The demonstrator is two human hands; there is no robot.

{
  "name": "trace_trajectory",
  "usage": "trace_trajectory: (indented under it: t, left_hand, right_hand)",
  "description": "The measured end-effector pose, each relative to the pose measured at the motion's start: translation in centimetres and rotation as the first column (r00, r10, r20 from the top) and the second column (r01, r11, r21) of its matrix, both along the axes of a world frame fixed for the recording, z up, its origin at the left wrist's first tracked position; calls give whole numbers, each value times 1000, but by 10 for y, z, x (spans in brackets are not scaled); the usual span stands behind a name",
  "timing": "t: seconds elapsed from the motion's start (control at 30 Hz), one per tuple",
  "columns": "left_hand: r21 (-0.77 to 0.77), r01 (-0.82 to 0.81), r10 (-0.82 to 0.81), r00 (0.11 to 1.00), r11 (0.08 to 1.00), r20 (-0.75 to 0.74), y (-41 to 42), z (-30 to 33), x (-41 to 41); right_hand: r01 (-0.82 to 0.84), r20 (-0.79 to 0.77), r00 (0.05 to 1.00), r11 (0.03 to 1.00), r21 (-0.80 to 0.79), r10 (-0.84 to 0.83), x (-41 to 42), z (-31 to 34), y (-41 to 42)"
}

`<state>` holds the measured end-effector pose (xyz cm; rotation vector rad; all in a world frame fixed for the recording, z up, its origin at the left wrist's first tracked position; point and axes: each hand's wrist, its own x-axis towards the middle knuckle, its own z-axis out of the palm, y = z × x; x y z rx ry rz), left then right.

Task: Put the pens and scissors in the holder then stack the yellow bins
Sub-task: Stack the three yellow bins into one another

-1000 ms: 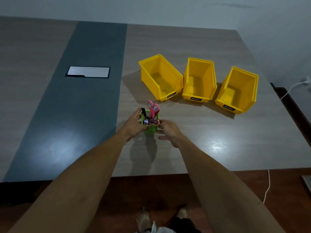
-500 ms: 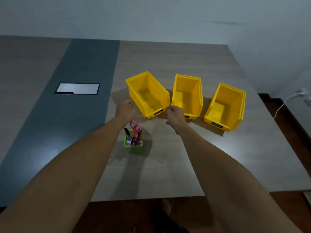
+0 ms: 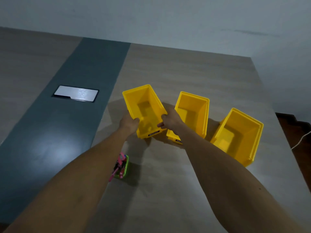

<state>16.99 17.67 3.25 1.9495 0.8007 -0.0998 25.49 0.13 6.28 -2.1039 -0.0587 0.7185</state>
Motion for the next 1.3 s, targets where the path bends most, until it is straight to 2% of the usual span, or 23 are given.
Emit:
trace_trajectory:
  t: [0.1,0.2,0.33,0.43,0.63,0.83,0.93,1.03,1.3]
  left_hand:
    - [-61,-49,48,999,997,-20,11,-12,3]
    - [-52,-89,90,996,995,5,20,1,0]
    - [13,-79,77,992,997,103,36,33,4]
    - [14,-77,72,969,997,235,42,67,10]
    - [-9,113,-104,936,994,335,22,119,35]
    - [-51,295,-252,883,954,396,-45,123,46]
    - [-88,328,-267,875,941,403,-77,113,49]
    - [-125,336,-270,888,934,372,-100,105,48]
    - [-139,360,-288,882,923,372,-118,92,48]
  right_hand:
    - [28,-66,997,999,-23,-30,4,-6,7]
    - [52,-2,999,998,-34,-53,0,-2,11]
    - [77,72,994,993,86,-84,-7,13,17]
    - [163,131,973,969,184,-189,-19,43,19]
    - [351,238,875,891,289,-422,-31,91,-9]
    - [512,325,744,810,285,-584,-36,115,-79]
    - [534,345,736,813,232,-582,-36,112,-109]
    - [501,325,781,845,186,-534,-35,104,-132]
    - [464,288,815,864,197,-503,-41,87,-151]
